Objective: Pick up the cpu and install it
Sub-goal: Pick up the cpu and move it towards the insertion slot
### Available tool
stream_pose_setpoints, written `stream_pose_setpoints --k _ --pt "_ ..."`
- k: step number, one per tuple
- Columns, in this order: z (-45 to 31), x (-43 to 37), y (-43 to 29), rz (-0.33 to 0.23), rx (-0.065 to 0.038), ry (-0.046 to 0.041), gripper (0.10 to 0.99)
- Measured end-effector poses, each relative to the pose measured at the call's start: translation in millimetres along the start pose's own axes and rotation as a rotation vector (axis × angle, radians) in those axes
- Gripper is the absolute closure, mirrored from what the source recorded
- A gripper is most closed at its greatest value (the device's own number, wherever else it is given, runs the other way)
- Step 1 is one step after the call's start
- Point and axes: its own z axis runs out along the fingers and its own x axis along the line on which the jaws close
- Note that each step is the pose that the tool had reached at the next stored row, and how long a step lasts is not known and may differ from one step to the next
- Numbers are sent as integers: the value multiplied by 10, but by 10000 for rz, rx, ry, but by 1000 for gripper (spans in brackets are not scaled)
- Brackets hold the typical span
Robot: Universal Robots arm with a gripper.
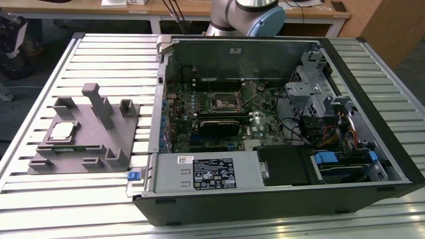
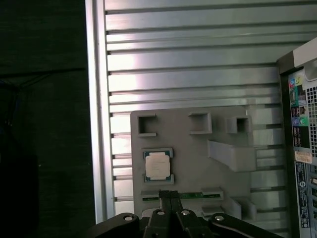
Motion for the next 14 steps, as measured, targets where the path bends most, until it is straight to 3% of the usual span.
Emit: stream_pose_setpoints --k 14 --pt "79 1 -3 0 7 12 980"
